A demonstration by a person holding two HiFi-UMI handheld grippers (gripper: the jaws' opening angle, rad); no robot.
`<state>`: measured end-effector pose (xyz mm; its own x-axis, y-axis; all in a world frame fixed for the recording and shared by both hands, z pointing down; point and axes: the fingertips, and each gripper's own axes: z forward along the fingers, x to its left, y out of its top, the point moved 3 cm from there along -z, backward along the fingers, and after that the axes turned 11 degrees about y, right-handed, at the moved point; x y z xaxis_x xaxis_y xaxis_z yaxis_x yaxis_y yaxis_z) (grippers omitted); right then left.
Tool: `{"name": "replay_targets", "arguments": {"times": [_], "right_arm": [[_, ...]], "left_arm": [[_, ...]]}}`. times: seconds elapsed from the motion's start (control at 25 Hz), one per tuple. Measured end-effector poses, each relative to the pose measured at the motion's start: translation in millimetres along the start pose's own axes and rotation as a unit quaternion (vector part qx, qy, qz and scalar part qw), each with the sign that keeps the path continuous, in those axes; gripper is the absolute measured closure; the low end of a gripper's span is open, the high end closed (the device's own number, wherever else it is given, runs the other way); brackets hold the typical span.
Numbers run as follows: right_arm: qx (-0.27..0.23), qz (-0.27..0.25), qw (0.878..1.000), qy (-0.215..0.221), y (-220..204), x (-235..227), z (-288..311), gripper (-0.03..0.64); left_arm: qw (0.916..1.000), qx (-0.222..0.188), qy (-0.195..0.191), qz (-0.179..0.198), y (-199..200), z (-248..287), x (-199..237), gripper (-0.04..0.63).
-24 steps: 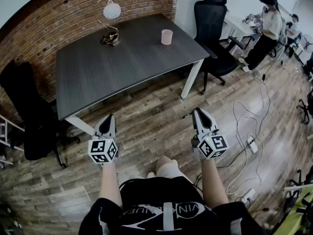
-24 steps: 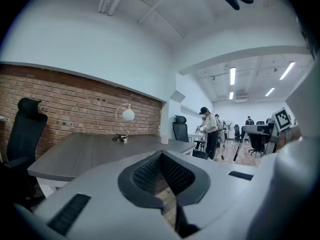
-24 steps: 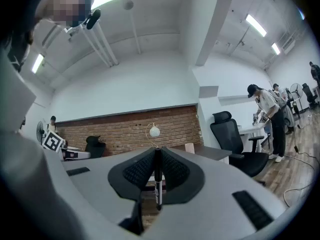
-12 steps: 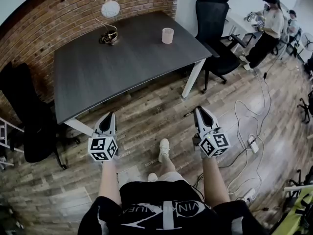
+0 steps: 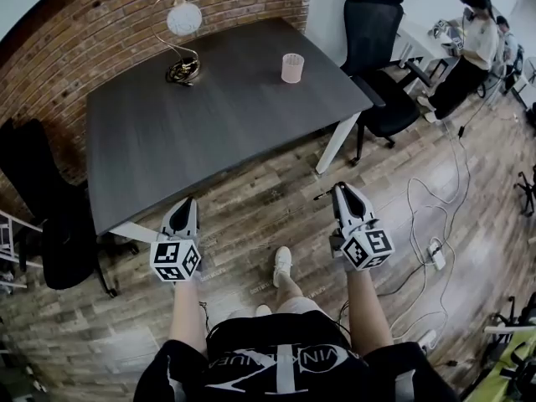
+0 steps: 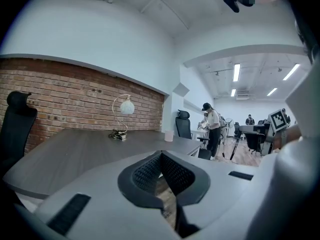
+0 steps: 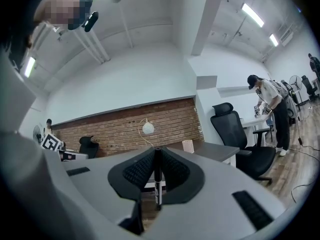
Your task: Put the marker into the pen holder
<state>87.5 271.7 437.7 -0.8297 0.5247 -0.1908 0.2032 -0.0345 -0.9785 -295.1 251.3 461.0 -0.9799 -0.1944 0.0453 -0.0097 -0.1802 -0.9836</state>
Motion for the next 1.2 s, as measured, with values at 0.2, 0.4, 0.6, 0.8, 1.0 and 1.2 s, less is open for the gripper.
{"name": "replay_targets", "arguments": {"times": [0.2, 0.4, 0.6, 0.8, 1.0, 1.2], "right_arm": [[0.008, 0.008, 1.000, -0.002, 1.5, -24.9, 28.3, 0.568], [0.014, 0.016, 1.000, -0.003, 2.5, -52.3, 50.8, 0.568], [0.019, 0.019, 1.000, 0.000, 8.6, -79.0, 76.3, 0.569], [0.020, 0.023, 0.999, 0.008, 14.1, -106.3, 102.3, 0.568], [0.018, 0.025, 0.999, 0.013, 17.5, -134.9, 120.8, 0.568], [0.018, 0.021, 0.999, 0.024, 24.9, -160.5, 137.4, 0.568]], "left_arm": [[0.9999, 0.010, -0.005, -0.002, 5.5, 41.7, -2.5, 0.583], [0.9998, 0.013, -0.012, -0.005, 10.6, 77.6, -11.5, 0.583], [0.9997, 0.020, -0.009, -0.007, 16.5, 109.8, -15.0, 0.583], [0.9998, 0.020, -0.002, -0.009, 26.3, 143.8, -19.4, 0.583], [0.9998, 0.018, 0.000, -0.007, 32.3, 174.8, -29.3, 0.583], [0.9999, 0.012, 0.007, -0.007, 40.3, 202.9, -37.9, 0.583]]}}
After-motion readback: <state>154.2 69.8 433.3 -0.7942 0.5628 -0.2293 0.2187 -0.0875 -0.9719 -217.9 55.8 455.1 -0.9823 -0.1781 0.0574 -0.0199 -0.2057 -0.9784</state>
